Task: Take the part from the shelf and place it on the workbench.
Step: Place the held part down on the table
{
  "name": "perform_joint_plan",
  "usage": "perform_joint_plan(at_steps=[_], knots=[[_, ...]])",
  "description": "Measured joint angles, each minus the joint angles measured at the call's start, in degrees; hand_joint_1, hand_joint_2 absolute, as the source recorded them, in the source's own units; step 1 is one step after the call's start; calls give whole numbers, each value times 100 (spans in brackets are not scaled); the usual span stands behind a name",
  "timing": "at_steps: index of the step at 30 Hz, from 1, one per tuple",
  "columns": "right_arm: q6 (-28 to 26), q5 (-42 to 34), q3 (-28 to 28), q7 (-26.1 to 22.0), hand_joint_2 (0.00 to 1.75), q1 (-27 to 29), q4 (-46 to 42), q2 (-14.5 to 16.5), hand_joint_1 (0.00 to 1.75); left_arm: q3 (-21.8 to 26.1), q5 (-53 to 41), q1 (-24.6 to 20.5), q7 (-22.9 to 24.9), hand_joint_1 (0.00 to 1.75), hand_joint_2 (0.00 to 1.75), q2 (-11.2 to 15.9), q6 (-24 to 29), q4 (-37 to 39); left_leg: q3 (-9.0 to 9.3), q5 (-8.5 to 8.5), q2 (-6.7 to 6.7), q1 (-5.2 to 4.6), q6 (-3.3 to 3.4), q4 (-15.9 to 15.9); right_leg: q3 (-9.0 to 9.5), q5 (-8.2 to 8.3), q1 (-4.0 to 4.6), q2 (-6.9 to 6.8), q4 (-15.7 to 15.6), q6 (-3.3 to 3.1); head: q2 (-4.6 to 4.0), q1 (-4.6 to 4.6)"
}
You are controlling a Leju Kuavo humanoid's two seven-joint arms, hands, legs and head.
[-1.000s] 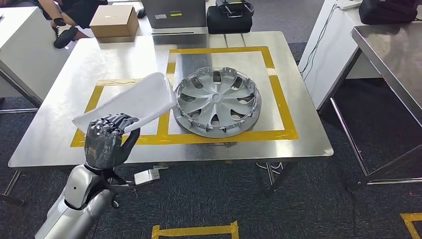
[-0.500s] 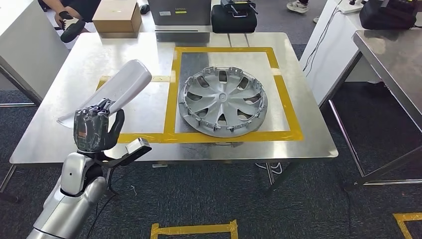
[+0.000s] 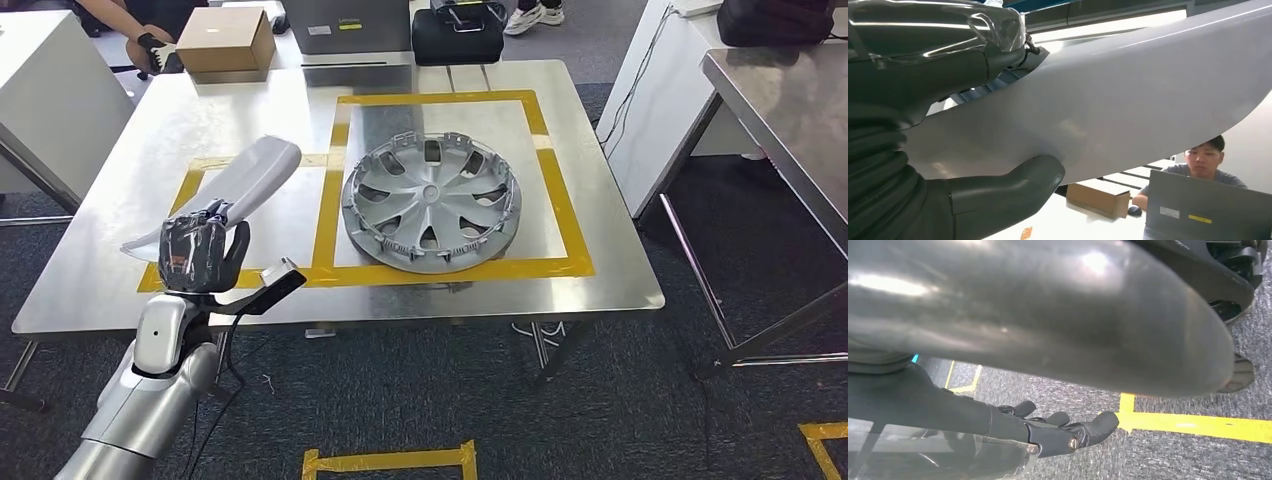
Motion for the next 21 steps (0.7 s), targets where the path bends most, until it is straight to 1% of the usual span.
perform_joint_plan(at_steps=[1,2,3,4,5,6,7,8,9,11,12,13,14,15,16,17,18,19,20,21], knots=[[1,-3,1,2,0,1,3,2,0,11,-11,-2,31,175,175,-2,-19,69,-161,-113,0,2,-11,346,0,0,5,1,2,0,0,0],[3,-5,1,7,0,1,5,3,0,28,-20,-3,64,175,175,-2,-44,149,-237,-120,0,2,-12,503,2,-1,9,4,3,1,0,-1],[5,-7,2,15,0,-1,7,5,0,57,-25,-8,92,175,175,-2,-67,239,-194,-12,0,3,-2,407,7,-2,11,12,3,1,0,-1],[8,-8,2,24,0,-5,9,8,0,96,-25,-25,108,175,175,-1,-85,338,-34,187,0,2,20,71,16,-2,13,22,4,3,0,-1],[10,-7,2,35,0,-9,9,11,0,137,-20,-57,107,175,175,2,-90,445,181,387,-1,-2,52,-379,22,-3,17,32,3,4,0,-1],[12,-3,3,47,0,-16,10,18,0,178,-14,-105,94,175,175,4,-83,565,378,527,0,-15,85,-784,17,-1,35,38,5,9,0,2],[15,2,3,60,0,-24,13,22,0,213,-10,-162,68,175,175,5,-68,694,518,607,0,-30,115,-1068,3,4,48,41,7,18,0,2],[19,8,5,73,0,-29,14,27,0,239,-7,-213,36,175,175,6,-51,827,580,617,-1,-47,137,-1194,-13,11,58,41,8,32,0,3],[25,20,8,83,0,-33,16,34,0,261,-3,-250,8,175,175,5,-35,957,589,609,-1,-65,153,-1210,-28,22,66,40,4,51,0,4],[34,42,13,96,0,-35,19,38,0,286,9,-294,-37,175,175,-2,-14,1165,611,649,4,-52,209,-1263,-49,14,70,36,16,96,0,5],[37,52,16,99,0,-38,20,39,0,290,14,-321,-53,175,175,-14,-7,1248,624,673,10,-36,245,-1298,-100,-43,73,33,114,105,0,8],[38,58,19,102,0,-46,21,37,0,290,16,-349,-67,175,175,-30,-1,1326,635,696,16,-20,276,-1332,-212,-153,75,29,340,101,0,13],[39,63,26,102,0,-52,23,36,0,289,19,-374,-79,175,175,-48,4,1400,637,707,22,-14,293,-1346,-385,-308,67,25,693,85,0,15],[40,67,37,102,0,-58,26,34,0,289,29,-392,-87,175,175,-62,5,1475,630,711,23,-18,302,-1346,-590,-472,60,24,1122,72,0,17],[43,72,48,103,0,-59,29,32,0,289,43,-397,-92,175,175,-77,5,1547,625,711,25,-23,303,-1344,-779,-597,56,24,1506,77,0,16],[45,79,61,103,0,-57,34,30,0,288,56,-398,-97,175,175,-91,4,1610,623,711,25,-26,303,-1342,-888,-647,55,23,1721,100,0,15],[48,86,73,104,0,-57,38,28,0,287,69,-400,-99,175,175,-105,4,1669,622,711,23,-29,302,-1337,-879,-602,53,22,1695,141,0,15],[50,93,85,104,0,-60,41,25,0,287,77,-408,-93,175,175,-122,4,1722,622,709,17,-29,299,-1329,-741,-470,51,20,1409,189,0,15],[51,101,95,104,0,-67,45,20,0,286,86,-424,-85,175,175,-137,5,1770,621,705,11,-29,292,-1315,-515,-297,49,14,958,228,0,16],[51,107,104,104,0,-77,48,15,0,287,97,-449,-74,175,175,-151,6,1820,614,694,3,-41,276,-1296,-298,-149,53,7,527,231,0,15]])
